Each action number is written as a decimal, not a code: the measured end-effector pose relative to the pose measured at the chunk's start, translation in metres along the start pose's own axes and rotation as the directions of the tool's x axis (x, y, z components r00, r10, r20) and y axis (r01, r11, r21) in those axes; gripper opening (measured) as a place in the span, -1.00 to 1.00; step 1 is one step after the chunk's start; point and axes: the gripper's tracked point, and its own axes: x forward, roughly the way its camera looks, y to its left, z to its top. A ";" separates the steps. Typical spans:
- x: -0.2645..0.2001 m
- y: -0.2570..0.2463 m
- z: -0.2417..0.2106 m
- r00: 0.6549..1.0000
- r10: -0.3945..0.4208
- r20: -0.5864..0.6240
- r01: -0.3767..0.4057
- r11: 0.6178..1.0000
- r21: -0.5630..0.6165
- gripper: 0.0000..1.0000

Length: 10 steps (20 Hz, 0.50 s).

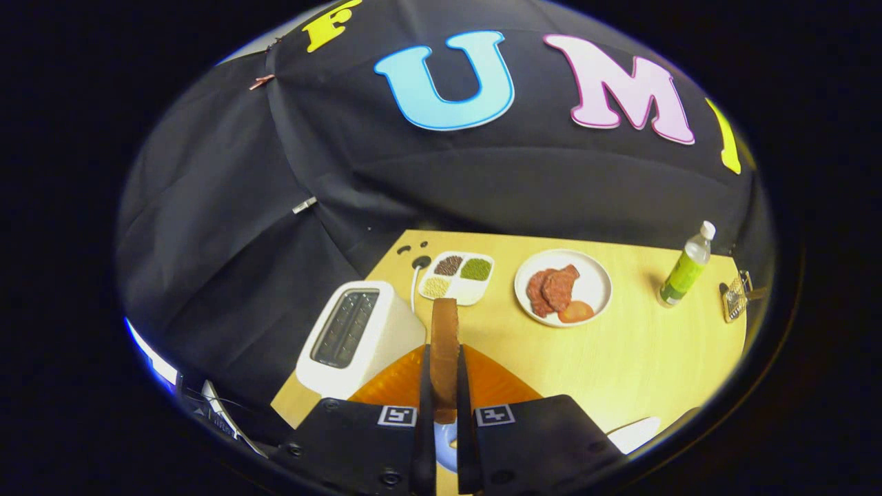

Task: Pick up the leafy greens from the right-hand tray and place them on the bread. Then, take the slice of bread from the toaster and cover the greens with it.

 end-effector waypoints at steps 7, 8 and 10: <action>0.013 -0.016 -0.070 0.995 0.063 -0.074 -0.047 0.977 0.206 -0.67; 0.016 -0.019 -0.078 0.995 0.064 -0.082 -0.045 0.975 0.217 -0.68; 0.019 -0.025 -0.095 0.993 0.065 -0.098 -0.042 0.973 0.227 -0.68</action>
